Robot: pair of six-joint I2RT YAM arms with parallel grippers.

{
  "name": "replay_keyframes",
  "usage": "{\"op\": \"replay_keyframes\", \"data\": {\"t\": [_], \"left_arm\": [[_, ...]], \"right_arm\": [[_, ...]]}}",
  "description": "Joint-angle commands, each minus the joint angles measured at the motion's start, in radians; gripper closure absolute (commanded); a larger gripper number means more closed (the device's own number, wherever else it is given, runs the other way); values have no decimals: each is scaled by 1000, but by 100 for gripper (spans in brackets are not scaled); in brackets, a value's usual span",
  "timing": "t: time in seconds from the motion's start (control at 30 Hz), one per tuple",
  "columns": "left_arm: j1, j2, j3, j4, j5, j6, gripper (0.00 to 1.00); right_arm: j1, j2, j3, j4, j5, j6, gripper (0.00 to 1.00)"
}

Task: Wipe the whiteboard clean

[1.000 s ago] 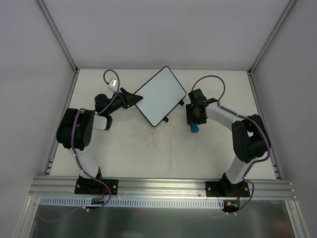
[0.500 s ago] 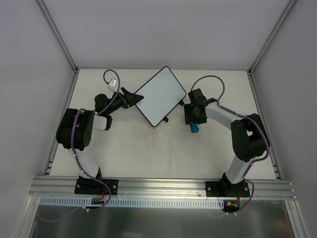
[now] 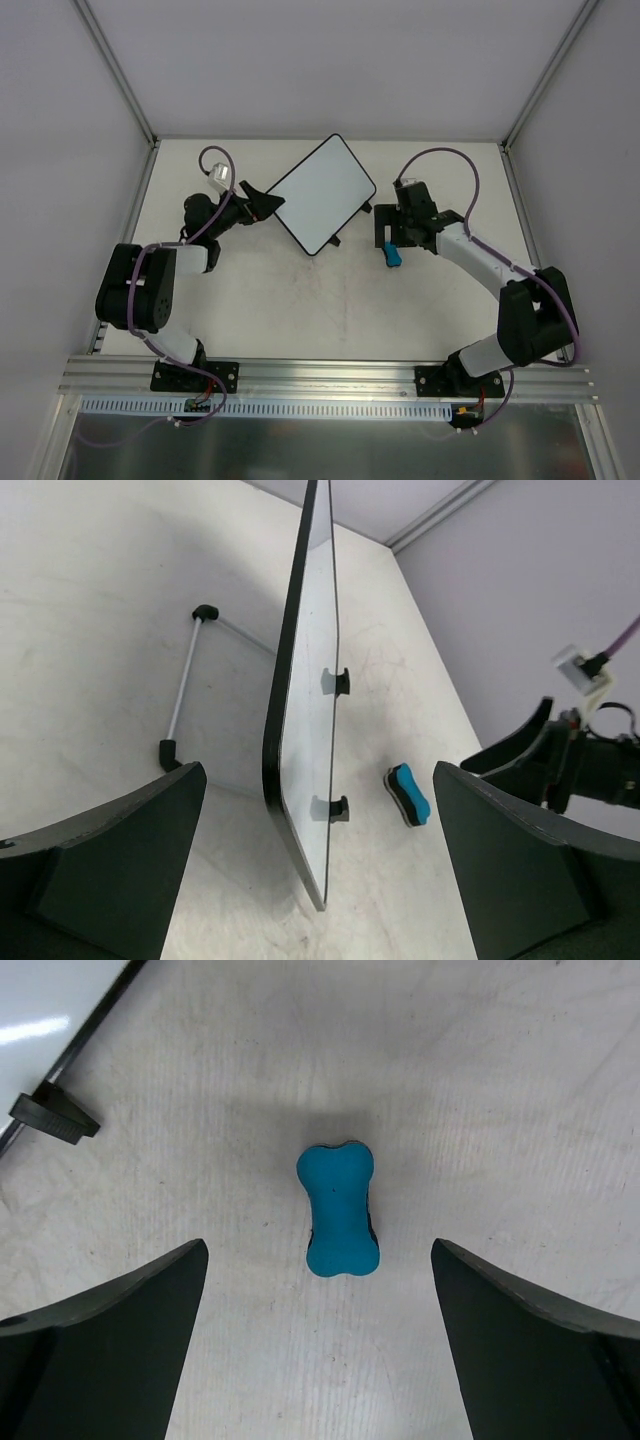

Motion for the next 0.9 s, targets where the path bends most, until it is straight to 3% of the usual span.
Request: {"op": "replay_keyframes", "data": {"t": [0.0, 0.23, 0.47, 0.63, 0.73, 0.87], "left_arm": [[-6, -101, -44, -80, -71, 113, 1], [-4, -257, -109, -318, -183, 221, 1], [3, -439, -279, -362, -227, 173, 1], [3, -651, -333, -616, -332, 184, 1], [3, -815, -339, -731, -349, 210, 1], [3, -923, -316, -850, -346, 247, 1]], "right_arm": [[-3, -83, -28, 55, 18, -8, 1], [-1, -240, -97, 75, 54, -7, 1], [-1, -502, -216, 66, 81, -54, 1], [-1, -641, -296, 31, 108, -99, 1], [-1, -675, -335, 31, 90, -102, 1], [0, -679, -367, 75, 82, -83, 1]]}}
